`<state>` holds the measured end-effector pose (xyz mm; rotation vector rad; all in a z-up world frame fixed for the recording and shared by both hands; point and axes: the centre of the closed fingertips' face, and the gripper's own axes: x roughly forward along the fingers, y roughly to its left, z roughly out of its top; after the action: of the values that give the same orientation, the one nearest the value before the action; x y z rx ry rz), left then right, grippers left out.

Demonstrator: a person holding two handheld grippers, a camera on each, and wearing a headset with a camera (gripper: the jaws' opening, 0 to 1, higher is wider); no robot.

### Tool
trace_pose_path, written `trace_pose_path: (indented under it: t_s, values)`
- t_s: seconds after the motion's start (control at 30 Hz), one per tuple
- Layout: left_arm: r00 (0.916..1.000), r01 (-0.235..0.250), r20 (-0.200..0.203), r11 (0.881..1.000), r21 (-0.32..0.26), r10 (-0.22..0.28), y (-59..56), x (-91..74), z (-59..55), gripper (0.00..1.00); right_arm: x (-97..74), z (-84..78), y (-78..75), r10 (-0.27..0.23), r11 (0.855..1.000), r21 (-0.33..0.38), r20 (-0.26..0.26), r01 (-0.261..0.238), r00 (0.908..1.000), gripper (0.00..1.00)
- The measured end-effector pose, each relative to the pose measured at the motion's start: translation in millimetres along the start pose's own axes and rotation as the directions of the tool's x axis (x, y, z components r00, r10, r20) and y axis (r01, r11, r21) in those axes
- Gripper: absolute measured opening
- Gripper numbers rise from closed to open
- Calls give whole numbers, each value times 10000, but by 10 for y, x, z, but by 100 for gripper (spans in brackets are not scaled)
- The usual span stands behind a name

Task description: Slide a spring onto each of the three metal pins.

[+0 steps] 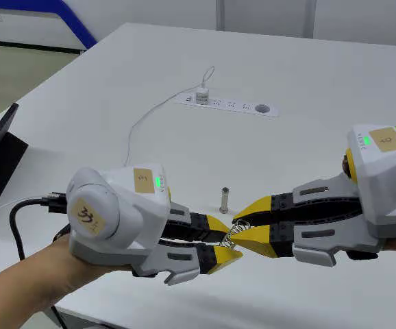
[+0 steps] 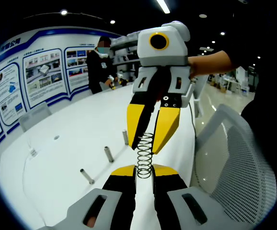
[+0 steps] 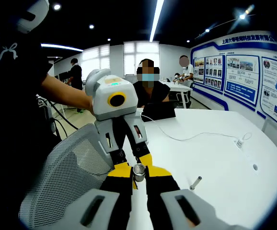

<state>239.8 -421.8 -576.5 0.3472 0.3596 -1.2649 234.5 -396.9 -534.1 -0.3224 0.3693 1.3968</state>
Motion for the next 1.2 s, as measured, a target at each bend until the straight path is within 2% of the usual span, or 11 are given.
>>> trace_pose_path:
  t_s: [0.1,0.3,0.43,0.63,0.73,0.83,0.93,1.03,1.07,1.2]
  values:
    - [9994,-254,-252,9997,17,254,41,-23,-89,20,-9,6,-49,-90,10000,-11,-83,90,9999,11]
    - [9965,-837,-37,9951,-517,836,161,-157,-141,34,-42,21,-176,-355,9994,-23,-167,355,9992,11]
    - [9916,-1292,-93,9893,-679,1289,257,-245,-199,45,-33,6,-267,-562,9984,19,-265,563,9981,11]
    - [9846,-1743,-280,9807,-885,1725,328,-331,-318,54,9,-22,-443,-917,9956,136,-464,924,9947,11]
    - [9834,-1812,-300,9776,-1069,1789,342,-356,-361,57,24,-39,-520,-1073,9937,252,-538,1088,9928,11]
    - [9822,-1877,-173,9728,-1355,1871,367,-400,-384,57,36,-61,-641,-1330,9905,266,-679,1351,9888,11]
    - [9816,-1907,-222,9693,-1552,1896,404,-434,-422,60,33,-73,-765,-1588,9863,339,-722,1615,9847,11]
    - [9761,-2174,-389,9635,-1561,2139,476,-478,-474,63,31,-101,-906,-1878,9804,446,-827,1919,9787,11]
    - [9721,-2345,-379,9585,-1622,2314,518,-501,-481,66,35,-118,-960,-1964,9785,458,-904,2011,9763,11]
    - [9663,-2568,-296,9483,-1866,2558,599,-554,-498,74,57,-161,-1118,-2286,9709,481,-1055,2345,9678,11]
